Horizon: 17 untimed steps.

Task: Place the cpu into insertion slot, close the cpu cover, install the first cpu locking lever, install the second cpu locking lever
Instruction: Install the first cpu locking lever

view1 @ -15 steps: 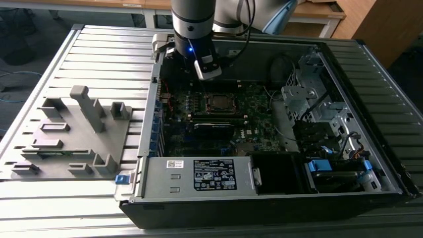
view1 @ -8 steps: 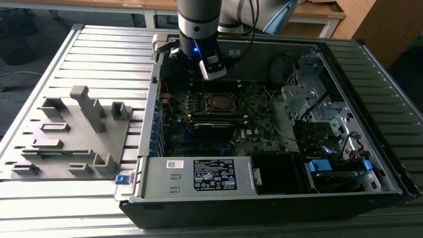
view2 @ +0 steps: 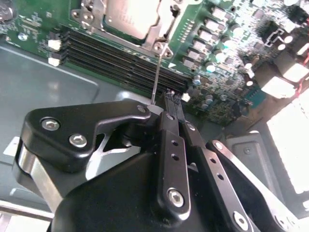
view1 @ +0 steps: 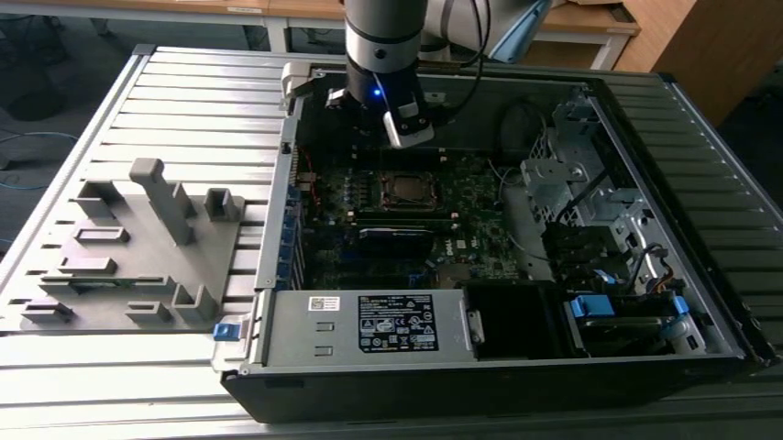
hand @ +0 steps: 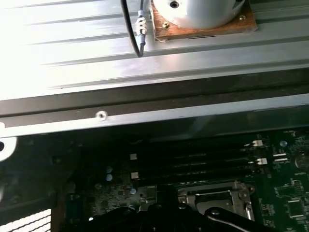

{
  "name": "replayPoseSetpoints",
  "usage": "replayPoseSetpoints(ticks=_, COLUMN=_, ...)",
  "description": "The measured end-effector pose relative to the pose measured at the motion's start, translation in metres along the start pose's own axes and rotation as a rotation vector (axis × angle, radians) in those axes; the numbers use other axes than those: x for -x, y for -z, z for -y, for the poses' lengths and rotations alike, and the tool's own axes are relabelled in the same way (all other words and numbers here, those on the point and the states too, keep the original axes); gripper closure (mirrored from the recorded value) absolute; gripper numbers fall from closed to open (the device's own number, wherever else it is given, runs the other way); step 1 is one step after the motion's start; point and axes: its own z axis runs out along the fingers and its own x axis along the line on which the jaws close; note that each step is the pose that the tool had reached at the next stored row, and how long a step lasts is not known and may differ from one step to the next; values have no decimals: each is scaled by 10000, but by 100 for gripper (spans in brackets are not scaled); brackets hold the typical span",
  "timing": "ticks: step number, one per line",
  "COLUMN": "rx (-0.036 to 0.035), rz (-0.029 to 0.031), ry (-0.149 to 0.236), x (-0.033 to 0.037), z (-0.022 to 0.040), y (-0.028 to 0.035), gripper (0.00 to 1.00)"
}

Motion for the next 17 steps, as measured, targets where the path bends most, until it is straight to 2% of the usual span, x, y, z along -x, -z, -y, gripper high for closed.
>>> replayPoseSetpoints(ticks=11, rx=-1, rz=-1, ry=-1, x=123, z=-16, y=-1, gripper=89)
replayPoseSetpoints(ticks=17, rx=-1, rz=0, ry=-1, x=131, z=-17, y=-1, gripper=89)
